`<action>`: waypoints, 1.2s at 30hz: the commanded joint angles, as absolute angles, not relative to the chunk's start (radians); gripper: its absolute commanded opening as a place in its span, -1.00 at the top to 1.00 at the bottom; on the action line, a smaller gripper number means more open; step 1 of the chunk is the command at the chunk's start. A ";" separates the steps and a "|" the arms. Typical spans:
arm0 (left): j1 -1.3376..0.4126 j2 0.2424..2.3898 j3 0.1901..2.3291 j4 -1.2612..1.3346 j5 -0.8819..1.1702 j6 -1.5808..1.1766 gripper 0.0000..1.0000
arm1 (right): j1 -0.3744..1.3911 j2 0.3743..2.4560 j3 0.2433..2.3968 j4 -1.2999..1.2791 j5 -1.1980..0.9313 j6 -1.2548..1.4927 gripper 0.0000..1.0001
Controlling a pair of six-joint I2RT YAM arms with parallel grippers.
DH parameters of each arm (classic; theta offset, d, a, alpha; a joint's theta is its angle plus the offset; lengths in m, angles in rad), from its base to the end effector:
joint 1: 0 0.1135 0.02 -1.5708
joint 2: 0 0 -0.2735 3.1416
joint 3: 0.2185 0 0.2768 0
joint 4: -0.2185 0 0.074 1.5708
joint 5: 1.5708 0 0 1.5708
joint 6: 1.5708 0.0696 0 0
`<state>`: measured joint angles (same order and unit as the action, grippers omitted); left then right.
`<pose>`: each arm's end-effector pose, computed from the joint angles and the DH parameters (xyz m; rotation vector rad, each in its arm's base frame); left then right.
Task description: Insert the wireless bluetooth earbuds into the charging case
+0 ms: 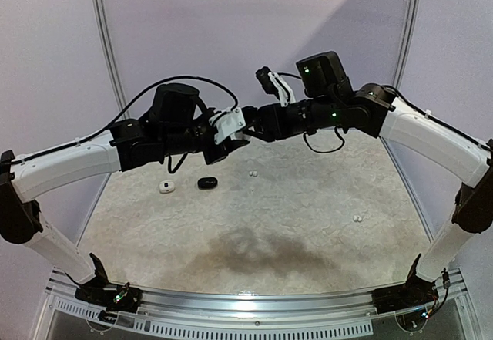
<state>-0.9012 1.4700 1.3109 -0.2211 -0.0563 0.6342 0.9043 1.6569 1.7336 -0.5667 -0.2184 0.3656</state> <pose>0.2526 -0.3128 0.3488 1.3288 1.4303 -0.1215 0.2562 0.3501 0.3997 -0.7253 2.0834 0.9777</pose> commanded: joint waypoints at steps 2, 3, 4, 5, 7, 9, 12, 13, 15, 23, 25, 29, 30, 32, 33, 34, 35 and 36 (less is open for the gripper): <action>-0.905 1.457 1.342 -0.188 -0.073 0.607 1.00 | 0.919 1.672 1.670 -0.477 -0.195 0.413 0.16; -0.905 1.457 1.341 -0.188 -0.075 0.607 1.00 | 0.920 1.672 1.665 -0.466 -0.195 0.417 0.16; -0.906 1.457 1.341 -0.187 -0.076 0.610 1.00 | 0.923 1.673 1.663 -0.458 -0.194 0.417 0.16; -0.907 1.458 1.339 -0.186 -0.075 0.614 1.00 | 0.926 1.676 1.665 -0.450 -0.190 0.419 0.16; -0.907 1.459 1.330 -0.182 -0.074 0.623 1.00 | 0.927 1.686 1.668 -0.436 -0.185 0.420 0.16; -0.910 1.457 1.322 -0.175 -0.075 0.628 1.00 | 0.928 1.697 1.669 -0.420 -0.183 0.424 0.17; -0.911 1.457 1.316 -0.162 -0.076 0.627 1.00 | 0.928 1.719 1.681 -0.420 -0.183 0.428 0.22; -0.911 1.457 1.314 -0.157 -0.077 0.628 1.00 | 0.928 1.726 1.685 -0.423 -0.184 0.429 0.26; -0.911 1.456 1.310 -0.150 -0.079 0.633 1.00 | 0.929 1.735 1.690 -0.431 -0.184 0.426 0.38; -0.911 1.443 1.278 -0.143 -0.079 0.626 1.00 | 0.909 1.709 1.696 -0.453 -0.148 0.404 1.00; -0.912 1.439 1.271 -0.145 -0.074 0.624 0.92 | 0.899 1.698 1.686 -0.453 -0.143 0.405 1.00; -0.911 1.428 1.259 -0.139 -0.074 0.621 0.27 | 0.881 1.669 1.671 -0.452 -0.143 0.404 1.00; -0.911 1.426 1.256 -0.134 -0.076 0.619 0.13 | 0.879 1.663 1.669 -0.450 -0.147 0.405 1.00; -0.911 1.421 1.250 -0.122 -0.079 0.613 -0.16 | 0.874 1.656 1.663 -0.444 -0.162 0.406 1.00; -0.911 1.416 1.248 -0.117 -0.079 0.610 -0.31 | 0.872 1.653 1.660 -0.443 -0.167 0.406 1.00; -0.911 1.412 1.245 -0.116 -0.078 0.609 -0.48 | 0.870 1.650 1.655 -0.444 -0.169 0.408 1.00; -0.911 1.407 1.243 -0.120 -0.076 0.609 -0.62 | 0.868 1.646 1.646 -0.444 -0.170 0.410 1.00; -0.911 1.403 1.241 -0.126 -0.072 0.613 -0.75 | 0.862 1.638 1.633 -0.438 -0.172 0.417 1.00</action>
<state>-0.9058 1.4479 1.2594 -0.1585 -0.0925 0.6159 0.8825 1.6878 1.6711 -0.4473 -0.1669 0.3965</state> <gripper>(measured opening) 0.778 0.264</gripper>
